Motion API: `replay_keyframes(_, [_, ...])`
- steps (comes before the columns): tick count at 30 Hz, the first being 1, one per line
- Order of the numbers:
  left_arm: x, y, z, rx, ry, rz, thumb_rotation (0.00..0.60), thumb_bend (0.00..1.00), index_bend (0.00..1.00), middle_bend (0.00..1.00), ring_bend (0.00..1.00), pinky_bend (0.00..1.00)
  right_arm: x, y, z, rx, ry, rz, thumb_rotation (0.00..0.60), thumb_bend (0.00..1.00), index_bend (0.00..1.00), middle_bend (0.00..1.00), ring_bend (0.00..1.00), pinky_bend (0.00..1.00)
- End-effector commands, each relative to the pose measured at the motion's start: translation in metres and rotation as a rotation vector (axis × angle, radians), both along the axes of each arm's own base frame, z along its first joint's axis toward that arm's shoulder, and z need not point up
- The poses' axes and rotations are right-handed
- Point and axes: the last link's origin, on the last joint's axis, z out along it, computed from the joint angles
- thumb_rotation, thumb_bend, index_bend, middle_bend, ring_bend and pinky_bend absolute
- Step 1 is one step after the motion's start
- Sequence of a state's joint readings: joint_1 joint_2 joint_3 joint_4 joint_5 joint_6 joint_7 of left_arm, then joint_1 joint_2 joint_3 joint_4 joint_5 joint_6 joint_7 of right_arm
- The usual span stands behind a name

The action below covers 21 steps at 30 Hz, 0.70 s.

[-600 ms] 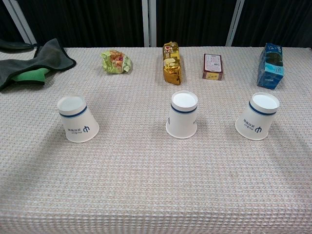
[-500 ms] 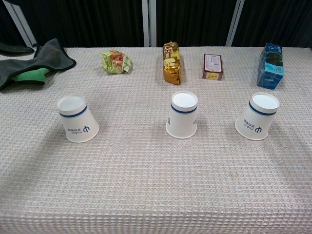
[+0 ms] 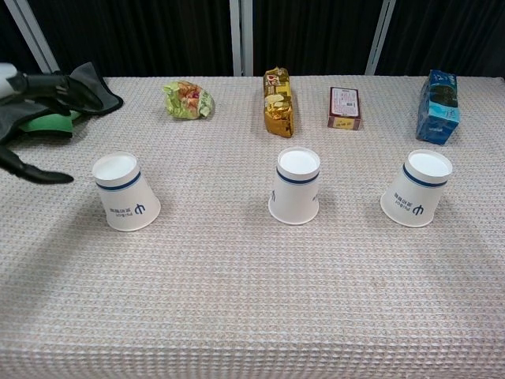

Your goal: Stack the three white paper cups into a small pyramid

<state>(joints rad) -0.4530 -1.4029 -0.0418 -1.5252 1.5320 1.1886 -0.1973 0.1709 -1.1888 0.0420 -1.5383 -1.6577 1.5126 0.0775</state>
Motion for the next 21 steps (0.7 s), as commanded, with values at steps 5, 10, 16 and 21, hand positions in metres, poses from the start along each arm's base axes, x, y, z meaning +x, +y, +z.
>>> replay_keyframes(5, [0.007,0.003,-0.033,-0.076,-0.035,0.044,0.600,0.00,0.26,0.23,0.21,0.28,-0.001,0.003,0.011,-0.045,-0.008,0.019,0.600,0.16,0.22,0.31,0.12,0.20])
replay_keyframes(10, [0.013,0.011,-0.039,-0.061,-0.040,0.047,0.600,0.00,0.27,0.25,0.22,0.32,-0.007,0.005,0.008,-0.032,-0.012,-0.004,0.600,0.16,0.22,0.31,0.12,0.20])
replay_keyframes(16, [0.014,0.019,-0.044,-0.062,0.029,0.046,0.600,0.04,0.32,0.32,0.28,0.40,-0.011,0.006,0.007,-0.026,-0.020,-0.019,0.600,0.16,0.22,0.31,0.12,0.20])
replay_keyframes(21, [0.015,0.023,-0.041,-0.036,0.071,0.037,0.600,0.06,0.46,0.45,0.43,0.57,-0.015,0.007,0.006,-0.025,-0.019,-0.028,0.600,0.16,0.24,0.31,0.12,0.20])
